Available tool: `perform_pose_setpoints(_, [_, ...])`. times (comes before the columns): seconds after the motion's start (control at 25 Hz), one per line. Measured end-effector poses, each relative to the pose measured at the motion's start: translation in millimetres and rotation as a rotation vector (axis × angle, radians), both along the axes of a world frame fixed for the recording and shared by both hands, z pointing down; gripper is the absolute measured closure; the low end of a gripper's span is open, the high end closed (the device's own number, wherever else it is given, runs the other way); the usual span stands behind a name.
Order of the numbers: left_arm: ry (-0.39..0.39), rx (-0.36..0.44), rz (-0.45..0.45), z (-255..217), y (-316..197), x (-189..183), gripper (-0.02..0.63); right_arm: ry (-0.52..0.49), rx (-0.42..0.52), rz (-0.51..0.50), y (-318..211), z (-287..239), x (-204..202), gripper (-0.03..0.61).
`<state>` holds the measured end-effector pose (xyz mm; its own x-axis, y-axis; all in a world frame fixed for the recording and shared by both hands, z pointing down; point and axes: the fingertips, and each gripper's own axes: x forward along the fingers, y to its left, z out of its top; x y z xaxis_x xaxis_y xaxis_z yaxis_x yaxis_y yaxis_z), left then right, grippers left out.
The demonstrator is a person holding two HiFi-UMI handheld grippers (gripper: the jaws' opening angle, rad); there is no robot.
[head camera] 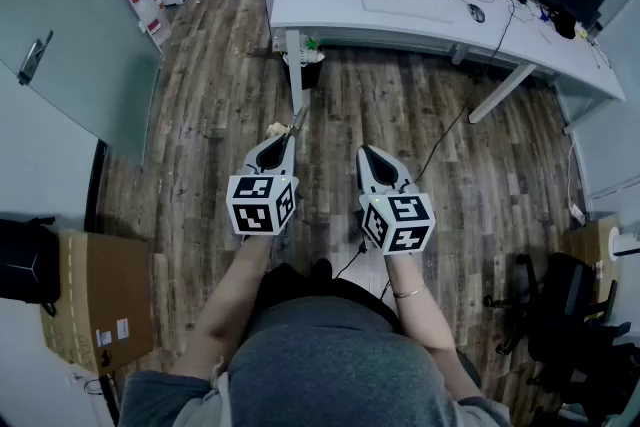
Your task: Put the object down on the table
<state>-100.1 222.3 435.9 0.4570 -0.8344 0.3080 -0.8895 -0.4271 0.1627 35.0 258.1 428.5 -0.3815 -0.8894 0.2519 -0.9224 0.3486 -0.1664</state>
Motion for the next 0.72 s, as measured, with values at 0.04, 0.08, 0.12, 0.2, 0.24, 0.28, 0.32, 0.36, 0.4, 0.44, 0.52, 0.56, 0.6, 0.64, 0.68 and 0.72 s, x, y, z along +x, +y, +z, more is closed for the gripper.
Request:
perform_pose_setpoints(0.04, [-0.002, 0.0, 0.001, 0.4, -0.4, 0.0, 0.588, -0.003, 0.0, 0.002, -0.1, 0.9, 0.2, 0.577])
perform_pose_setpoints(0.08, [-0.004, 0.0, 0.001, 0.9, -0.7, -0.1, 0.588, -0.005, -0.001, 0.004, -0.1, 1.7, 0.5, 0.577])
perform_pose_setpoints(0.12, [-0.005, -0.001, -0.001, 1.6, -0.7, -0.4, 0.588, -0.007, -0.002, 0.006, 0.0, 2.5, 0.8, 0.577])
perform_pose_setpoints(0.2, [-0.006, -0.004, -0.007, 3.6, -0.2, -1.4, 0.588, -0.009, -0.004, 0.007, 0.3, 3.7, 1.2, 0.577])
perform_pose_setpoints(0.24, [-0.006, -0.005, -0.009, 4.4, -0.1, -1.7, 0.588, -0.011, -0.004, 0.007, 0.3, 4.0, 1.3, 0.577])
perform_pose_setpoints(0.28, [-0.006, -0.006, -0.01, 5.0, -0.1, -1.5, 0.588, -0.013, -0.002, 0.005, 0.1, 4.0, 1.3, 0.577])
perform_pose_setpoints(0.32, [-0.005, -0.008, -0.009, 5.5, -0.1, -0.7, 0.588, -0.014, 0.001, 0.002, 0.2, 3.9, 1.4, 0.577])
perform_pose_setpoints(0.36, [-0.004, -0.01, -0.008, 6.2, 0.0, 0.2, 0.588, -0.015, 0.005, -0.001, 0.5, 3.9, 1.5, 0.577])
perform_pose_setpoints(0.4, [-0.002, -0.012, -0.007, 7.2, 0.4, 1.1, 0.588, -0.016, 0.009, -0.004, 1.3, 4.2, 1.5, 0.576])
perform_pose_setpoints(0.44, [-0.001, -0.014, -0.008, 8.4, 1.1, 2.0, 0.588, -0.018, 0.012, -0.009, 2.4, 4.8, 1.4, 0.575])
perform_pose_setpoints(0.52, [0.001, -0.017, -0.01, 10.2, 3.2, 3.4, 0.588, -0.024, 0.014, -0.018, 4.9, 5.8, 1.5, 0.575])
perform_pose_setpoints(0.56, [0.0, -0.017, -0.011, 10.4, 4.2, 3.8, 0.588, -0.025, 0.016, -0.022, 5.8, 5.8, 1.5, 0.575])
perform_pose_setpoints(0.6, [-0.001, -0.016, -0.011, 10.1, 5.0, 4.1, 0.588, -0.025, 0.017, -0.025, 6.3, 5.7, 1.4, 0.575])
perform_pose_setpoints(0.64, [-0.003, -0.014, -0.011, 9.4, 5.2, 4.1, 0.588, -0.024, 0.018, -0.027, 6.4, 5.4, 1.2, 0.575])
perform_pose_setpoints(0.68, [-0.006, -0.012, -0.011, 8.5, 4.6, 4.1, 0.588, -0.023, 0.02, -0.028, 5.7, 5.0, 0.9, 0.575])
perform_pose_setpoints(0.72, [-0.009, -0.01, -0.01, 7.6, 3.4, 3.9, 0.588, -0.024, 0.021, -0.027, 4.4, 4.9, 0.7, 0.575])
